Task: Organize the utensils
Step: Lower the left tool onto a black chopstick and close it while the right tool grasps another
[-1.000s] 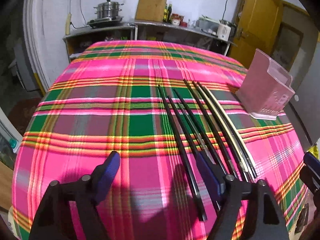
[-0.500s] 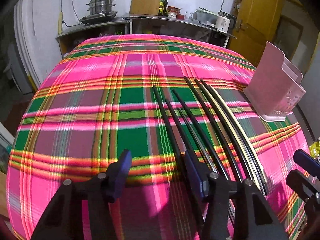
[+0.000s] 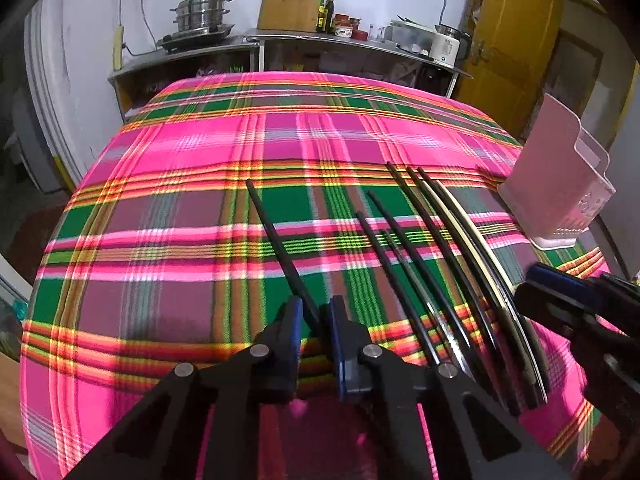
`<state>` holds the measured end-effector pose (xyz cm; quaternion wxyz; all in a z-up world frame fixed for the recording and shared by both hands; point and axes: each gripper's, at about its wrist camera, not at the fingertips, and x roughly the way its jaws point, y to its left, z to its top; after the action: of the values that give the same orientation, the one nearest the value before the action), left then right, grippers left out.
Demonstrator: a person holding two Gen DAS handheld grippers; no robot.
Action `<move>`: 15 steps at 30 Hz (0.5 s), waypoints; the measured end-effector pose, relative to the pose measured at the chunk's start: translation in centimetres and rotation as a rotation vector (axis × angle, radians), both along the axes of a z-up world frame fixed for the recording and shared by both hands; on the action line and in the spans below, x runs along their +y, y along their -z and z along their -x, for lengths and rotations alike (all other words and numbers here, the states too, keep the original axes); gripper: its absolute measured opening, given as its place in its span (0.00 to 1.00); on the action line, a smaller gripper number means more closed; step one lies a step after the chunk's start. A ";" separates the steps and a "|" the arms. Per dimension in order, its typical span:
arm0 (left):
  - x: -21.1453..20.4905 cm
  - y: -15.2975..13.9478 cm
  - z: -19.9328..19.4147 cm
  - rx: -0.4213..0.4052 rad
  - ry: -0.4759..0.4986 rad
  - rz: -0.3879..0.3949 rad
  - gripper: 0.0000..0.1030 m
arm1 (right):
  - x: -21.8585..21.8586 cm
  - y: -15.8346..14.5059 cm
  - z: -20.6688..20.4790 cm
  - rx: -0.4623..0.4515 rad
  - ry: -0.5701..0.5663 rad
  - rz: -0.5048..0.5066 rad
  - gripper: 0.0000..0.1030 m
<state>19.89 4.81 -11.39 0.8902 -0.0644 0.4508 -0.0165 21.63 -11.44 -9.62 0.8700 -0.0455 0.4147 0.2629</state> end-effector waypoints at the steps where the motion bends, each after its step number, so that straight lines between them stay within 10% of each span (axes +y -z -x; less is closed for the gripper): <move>1: 0.3 0.0 0.1 0.003 0.000 0.010 0.12 | 0.4 0.2 -0.4 0.011 -0.009 0.000 0.21; 15: 2.9 -0.1 0.1 0.045 -0.055 0.092 0.11 | 2.8 2.8 -3.8 0.111 -0.046 0.002 0.12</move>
<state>19.82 7.68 -11.32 0.8760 -0.1178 0.4675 -0.0113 25.43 -8.66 -12.45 0.8393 -0.0411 0.4614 0.2845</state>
